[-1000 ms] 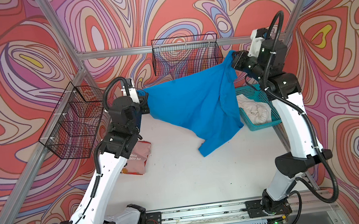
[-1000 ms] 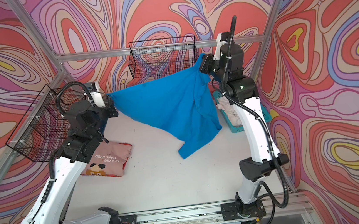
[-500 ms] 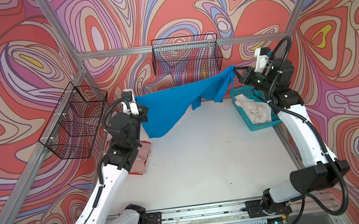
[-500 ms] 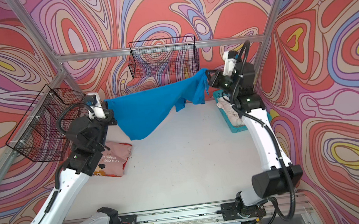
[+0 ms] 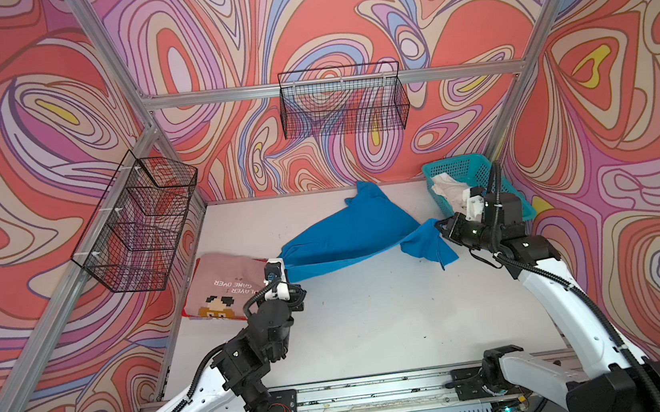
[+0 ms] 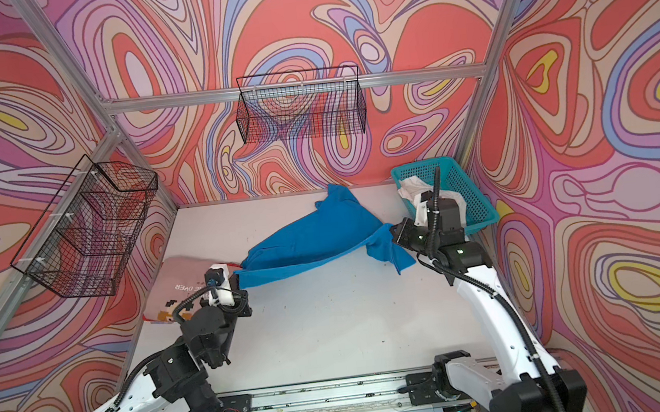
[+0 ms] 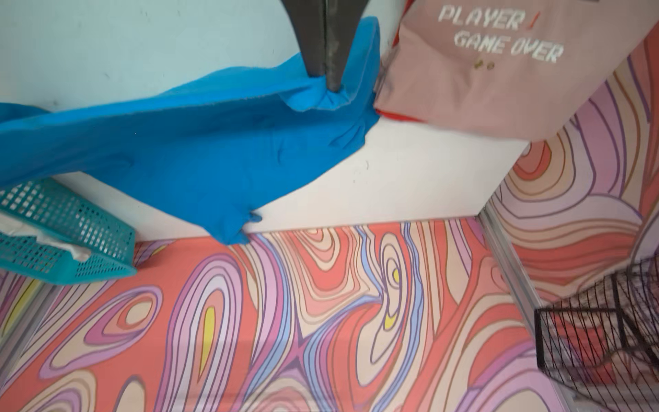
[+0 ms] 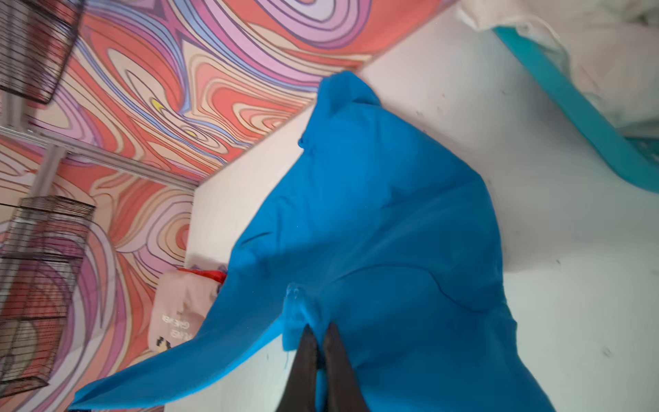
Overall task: Fold and stack the t-shirts
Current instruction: 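Swing the held t-shirt toward the robot and lay it flat on the table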
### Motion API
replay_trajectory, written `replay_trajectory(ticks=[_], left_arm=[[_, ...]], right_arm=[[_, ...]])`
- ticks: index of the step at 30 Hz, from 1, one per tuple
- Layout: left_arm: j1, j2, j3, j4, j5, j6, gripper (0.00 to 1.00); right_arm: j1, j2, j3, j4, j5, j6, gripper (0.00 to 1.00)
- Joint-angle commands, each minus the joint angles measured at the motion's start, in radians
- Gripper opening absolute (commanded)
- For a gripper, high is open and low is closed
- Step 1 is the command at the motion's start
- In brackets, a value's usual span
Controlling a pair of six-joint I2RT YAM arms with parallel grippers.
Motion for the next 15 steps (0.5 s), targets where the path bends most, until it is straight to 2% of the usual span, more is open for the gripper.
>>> replay_trajectory(ticks=[1,6,10,13,15], left_arm=[[-0.125,-0.052,-0.075,-0.215,-0.23,-0.227,0.0],[-0.244,-0.082,-0.098,-0.429,-0.233,-0.438,0.0],[-0.383,0.012,-0.088,-0.494,-0.294,-0.6,0.0],[-0.495,0.107,-0.058,-0.529,-0.369,-0.692,0.0],[-0.545,0.171,-0.013,-0.629,-0.403,-0.819,0.03]], right_arm=[[0.027,-0.103,-0.06,-0.22,0.084,-0.089,0.0],[0.057,-0.23,-0.206,-0.312,0.064,-0.062,0.0],[0.122,-0.304,-0.321,-0.322,0.058,-0.001,0.0],[0.206,-0.345,-0.369,-0.324,0.114,0.079,0.0],[0.253,-0.351,-0.385,-0.346,0.165,0.103,0.0]])
